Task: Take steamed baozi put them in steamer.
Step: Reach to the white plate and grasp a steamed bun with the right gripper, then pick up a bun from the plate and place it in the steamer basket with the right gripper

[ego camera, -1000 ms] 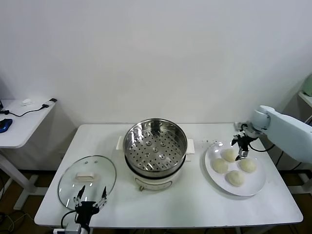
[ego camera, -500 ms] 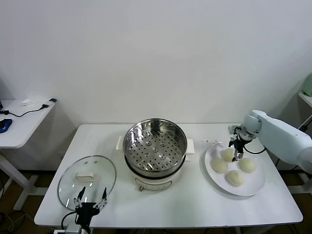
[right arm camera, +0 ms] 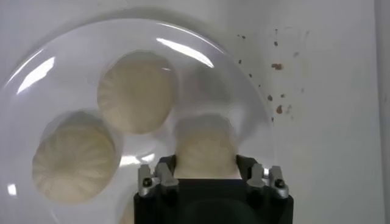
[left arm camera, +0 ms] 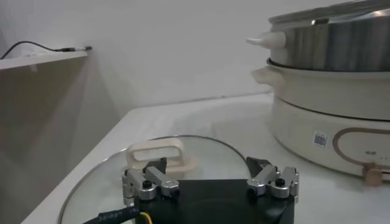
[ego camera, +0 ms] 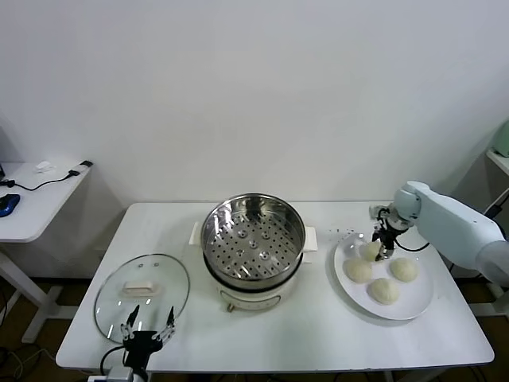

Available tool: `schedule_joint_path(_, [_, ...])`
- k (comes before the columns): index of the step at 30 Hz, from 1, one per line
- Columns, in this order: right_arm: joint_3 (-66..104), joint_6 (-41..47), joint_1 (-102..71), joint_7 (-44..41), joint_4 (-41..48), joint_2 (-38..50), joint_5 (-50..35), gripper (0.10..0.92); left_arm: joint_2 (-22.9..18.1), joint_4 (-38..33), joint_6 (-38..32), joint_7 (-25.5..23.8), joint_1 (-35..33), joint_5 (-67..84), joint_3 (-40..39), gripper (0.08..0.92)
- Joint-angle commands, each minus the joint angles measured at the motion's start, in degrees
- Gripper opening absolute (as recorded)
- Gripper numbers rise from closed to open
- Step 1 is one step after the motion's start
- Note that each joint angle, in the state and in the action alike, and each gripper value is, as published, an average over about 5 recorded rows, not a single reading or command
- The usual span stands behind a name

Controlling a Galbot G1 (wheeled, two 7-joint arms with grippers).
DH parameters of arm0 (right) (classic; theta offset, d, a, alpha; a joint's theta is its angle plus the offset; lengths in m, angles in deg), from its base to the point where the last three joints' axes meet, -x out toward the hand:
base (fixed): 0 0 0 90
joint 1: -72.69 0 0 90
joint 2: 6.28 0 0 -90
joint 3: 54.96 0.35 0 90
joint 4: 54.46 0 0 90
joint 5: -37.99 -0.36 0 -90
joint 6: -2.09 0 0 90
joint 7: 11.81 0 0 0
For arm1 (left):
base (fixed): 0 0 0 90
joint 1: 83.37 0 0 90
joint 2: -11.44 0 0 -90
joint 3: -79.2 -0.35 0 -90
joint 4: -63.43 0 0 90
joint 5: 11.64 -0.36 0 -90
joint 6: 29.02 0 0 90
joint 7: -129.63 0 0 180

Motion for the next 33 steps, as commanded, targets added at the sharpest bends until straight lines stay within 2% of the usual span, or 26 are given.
schedule_joint_path(1, [-2.6, -0.1, 6.2, -1.2, -7.3, 2.8, -1.8, 0.605, 0.0, -0.2, 0.0, 0.1, -0.1, 0.0, 0.0, 0.823])
schedule_joint_path(6, [-13.9, -3.0, 24.2, -4.5, -18.8, 4.7, -7.4, 0.602, -0.2, -0.6, 0.0, 0.2, -0.2, -0.4, -0.4, 0.823])
schedule_joint_path(11, [-19.5, -9.0, 40.2, -7.1, -26.4, -0.8, -12.8, 0.602, -0.5, -1.8, 0.2, 0.2, -0.5, -0.8, -0.9, 0.823])
schedule_joint_path(19, [-20.7, -17.5, 45.0, -3.6, -43.2, -12.6, -16.4, 0.602, -0.6, -3.4, 0.5, 0.2, -1.2, -1.2, -1.5, 0.823])
schedule_joint_path(23, [-21.8, -27.7, 40.6, 0.6, -44.2, -17.9, -7.9, 0.602, -0.7, -4.2, 0.7, 0.2, -1.7, -1.4, -1.5, 0.823])
schedule_joint_path(28, [-21.1, -40.0, 33.2, 5.7, -37.8, -20.6, 7.6, 0.602, -1.0, -4.8, 0.7, 0.3, -2.1, -1.8, -1.5, 0.823])
schedule_joint_path(33, [-18.4, -45.7, 25.6, 9.8, -30.3, -21.2, 20.7, 0.602, -1.1, -4.6, 0.6, 0.4, -2.3, -2.2, -1.6, 0.823])
